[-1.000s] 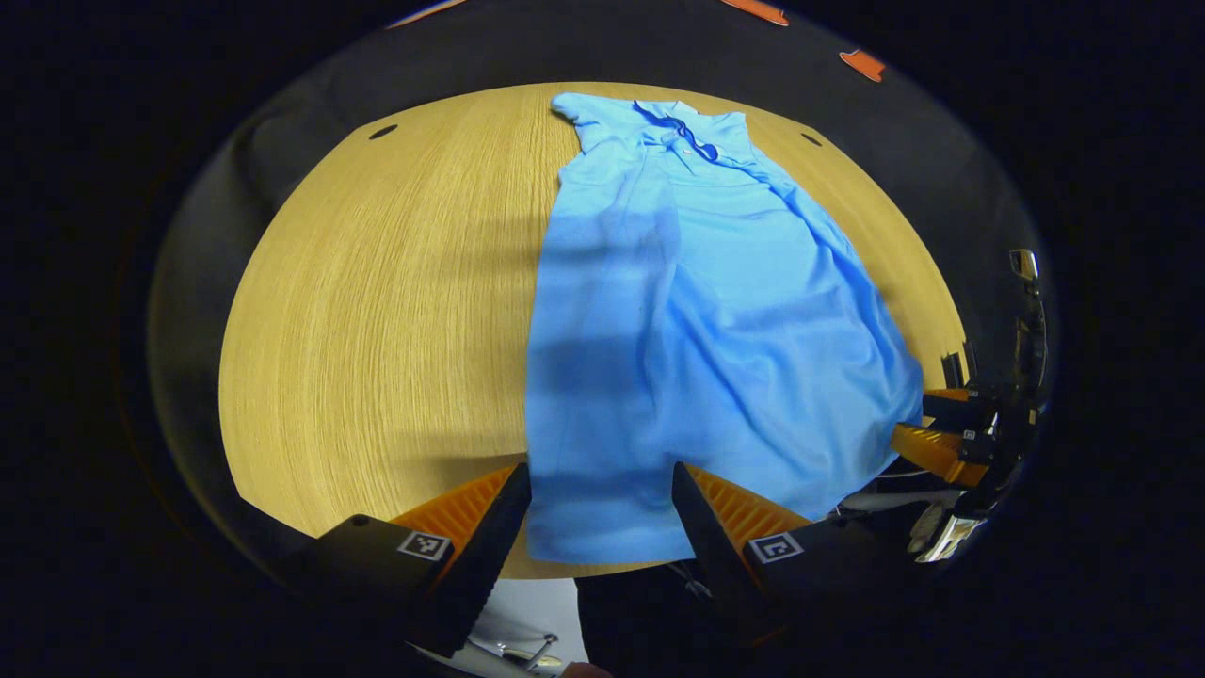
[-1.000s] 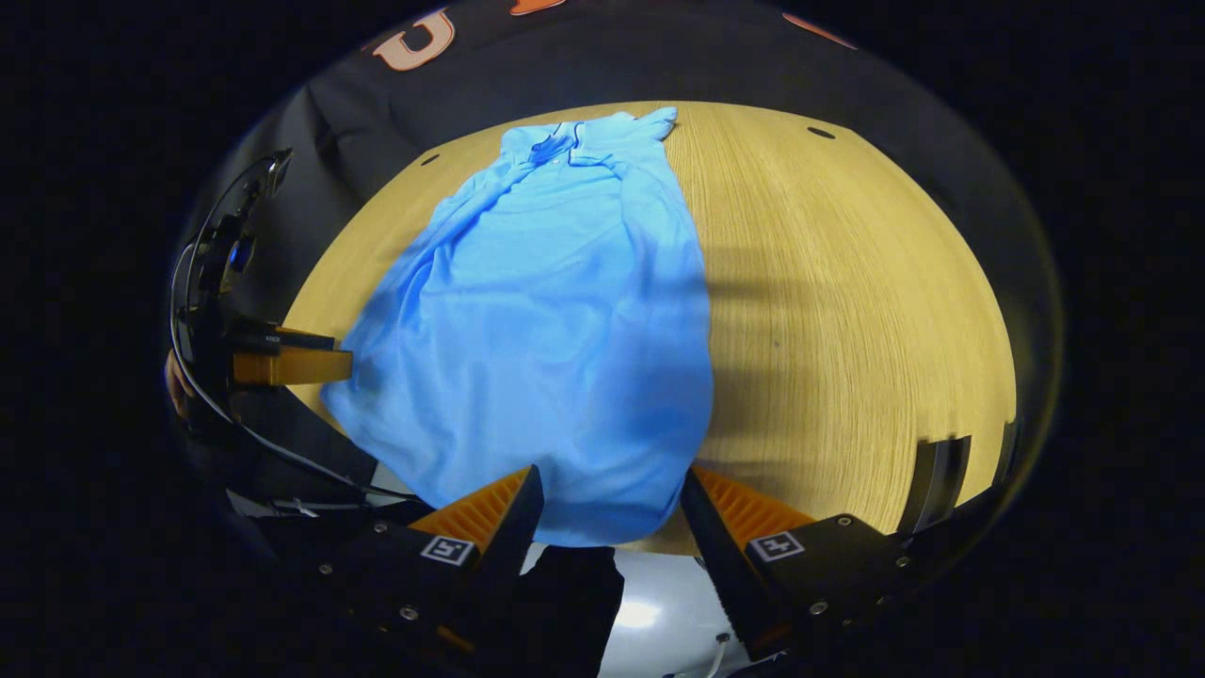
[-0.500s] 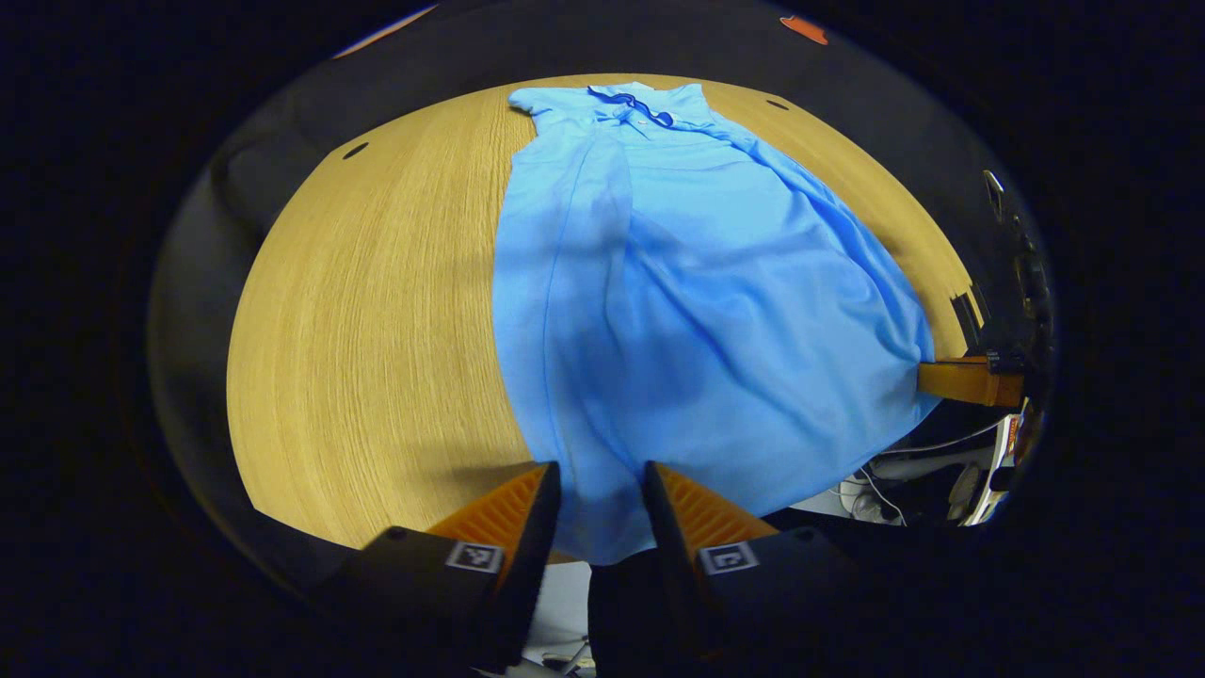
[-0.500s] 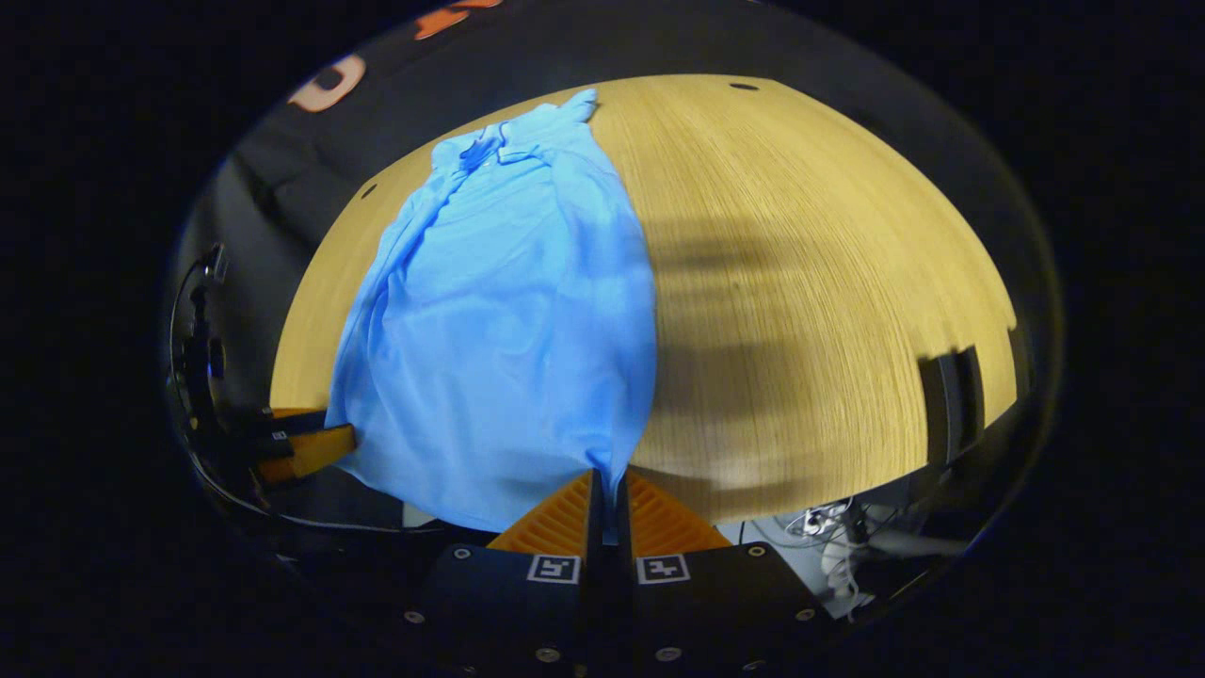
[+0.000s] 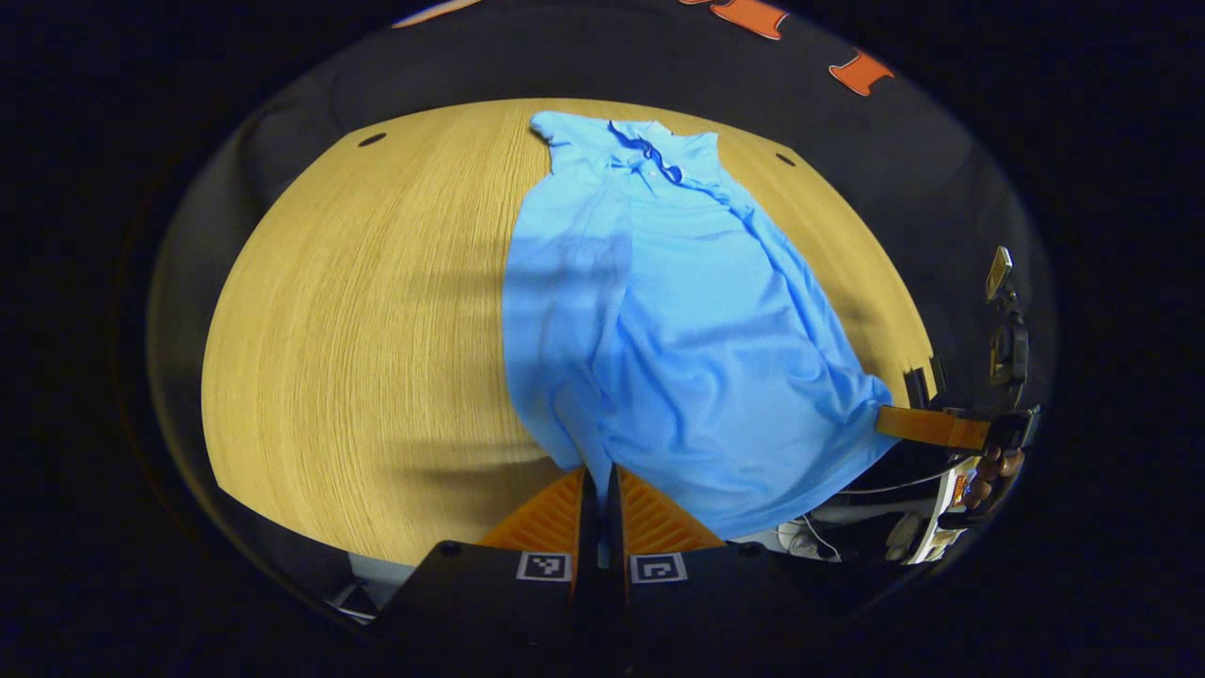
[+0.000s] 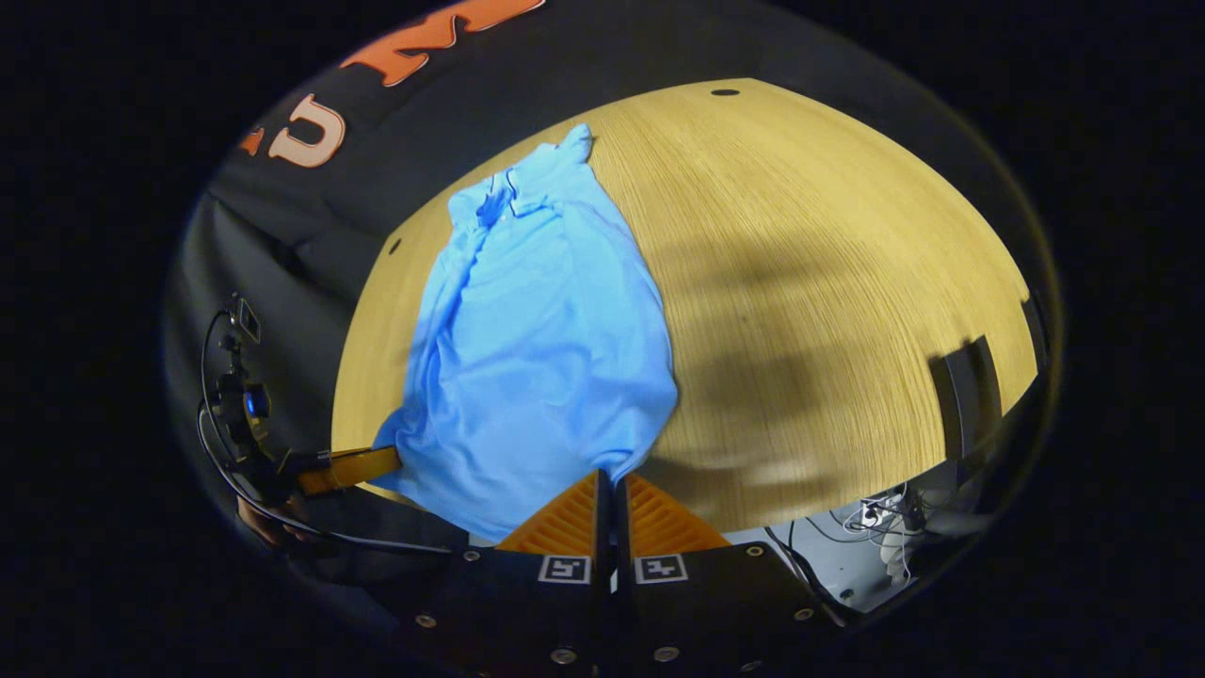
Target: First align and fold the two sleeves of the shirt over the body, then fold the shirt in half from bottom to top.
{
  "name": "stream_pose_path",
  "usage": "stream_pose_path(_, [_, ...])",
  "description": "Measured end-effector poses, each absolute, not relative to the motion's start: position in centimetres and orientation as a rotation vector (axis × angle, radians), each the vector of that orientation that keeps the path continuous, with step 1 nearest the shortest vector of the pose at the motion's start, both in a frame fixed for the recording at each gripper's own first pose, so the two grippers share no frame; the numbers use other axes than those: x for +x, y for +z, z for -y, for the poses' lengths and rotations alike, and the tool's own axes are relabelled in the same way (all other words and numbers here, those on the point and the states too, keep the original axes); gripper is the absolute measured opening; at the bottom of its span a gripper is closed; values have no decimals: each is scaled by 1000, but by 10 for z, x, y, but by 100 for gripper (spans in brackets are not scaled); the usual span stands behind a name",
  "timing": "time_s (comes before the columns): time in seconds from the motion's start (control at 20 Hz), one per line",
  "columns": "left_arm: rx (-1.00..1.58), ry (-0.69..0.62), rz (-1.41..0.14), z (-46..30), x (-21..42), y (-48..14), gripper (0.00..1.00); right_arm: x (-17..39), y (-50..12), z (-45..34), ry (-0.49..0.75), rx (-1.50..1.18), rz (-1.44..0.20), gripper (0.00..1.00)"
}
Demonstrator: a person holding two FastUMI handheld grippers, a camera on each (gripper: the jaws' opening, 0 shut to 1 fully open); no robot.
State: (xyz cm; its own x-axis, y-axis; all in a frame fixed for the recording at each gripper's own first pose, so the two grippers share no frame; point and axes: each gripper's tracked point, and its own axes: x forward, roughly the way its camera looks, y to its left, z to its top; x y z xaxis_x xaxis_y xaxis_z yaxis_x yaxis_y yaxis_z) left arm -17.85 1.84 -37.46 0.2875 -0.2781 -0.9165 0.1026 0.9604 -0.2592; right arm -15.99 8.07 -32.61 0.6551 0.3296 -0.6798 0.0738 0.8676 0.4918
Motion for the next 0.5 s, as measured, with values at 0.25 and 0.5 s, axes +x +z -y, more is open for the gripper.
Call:
stream_pose_path(0.25, [-176,-271,-1143,-16,-144,-336,7,-138,-284,-79,217,523,-752,2])
stream_pose_path(0.5, [-167,-256,-1040,-19,-100,-303,7,-109,-247,-68,240,540,-657,2])
